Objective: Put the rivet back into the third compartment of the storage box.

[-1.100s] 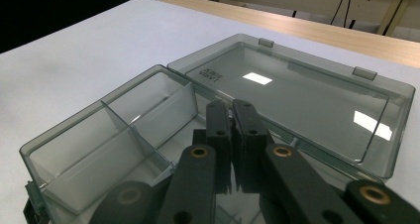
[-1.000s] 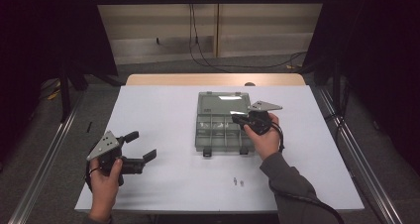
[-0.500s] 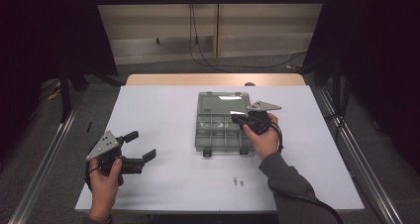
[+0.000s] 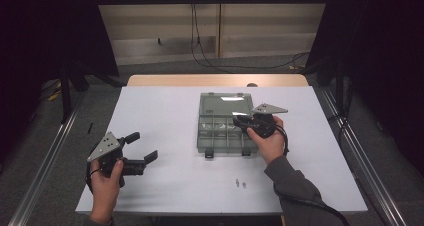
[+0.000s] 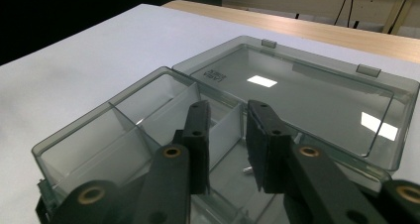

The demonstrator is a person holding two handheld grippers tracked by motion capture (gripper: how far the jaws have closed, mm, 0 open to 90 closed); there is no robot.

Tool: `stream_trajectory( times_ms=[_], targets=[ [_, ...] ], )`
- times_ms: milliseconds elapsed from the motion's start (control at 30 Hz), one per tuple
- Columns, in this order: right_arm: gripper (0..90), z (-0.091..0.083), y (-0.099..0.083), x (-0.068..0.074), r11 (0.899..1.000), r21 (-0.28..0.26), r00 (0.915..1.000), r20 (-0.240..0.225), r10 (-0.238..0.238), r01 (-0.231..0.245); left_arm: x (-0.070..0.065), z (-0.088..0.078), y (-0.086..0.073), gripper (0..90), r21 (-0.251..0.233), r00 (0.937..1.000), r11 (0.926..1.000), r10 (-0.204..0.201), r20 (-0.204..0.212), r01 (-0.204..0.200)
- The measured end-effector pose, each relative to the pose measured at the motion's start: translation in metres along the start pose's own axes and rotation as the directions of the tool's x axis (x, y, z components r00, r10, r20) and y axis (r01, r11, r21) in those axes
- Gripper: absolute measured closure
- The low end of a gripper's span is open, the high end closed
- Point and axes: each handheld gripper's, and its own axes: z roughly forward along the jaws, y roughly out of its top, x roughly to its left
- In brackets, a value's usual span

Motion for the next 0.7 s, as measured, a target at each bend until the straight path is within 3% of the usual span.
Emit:
stream_trajectory(
  times_ms=[133,700],
  targets=[
    [61.5,-0.005,-0.002,0.001,1.0,-0.015,0.9996,-0.01,0.025,-0.025,-0.001,0.0,0.001,3.4,-0.001,1.0,1.0,0.0,-0.007,0.0],
    [22.2,-0.023,-0.008,0.009,0.999,-0.041,0.9982,-0.056,-0.023,0.021,-0.002,0.001,0.001,3.5,0.003,1.0,1.0,0.001,-0.002,-0.001]
  ],
)
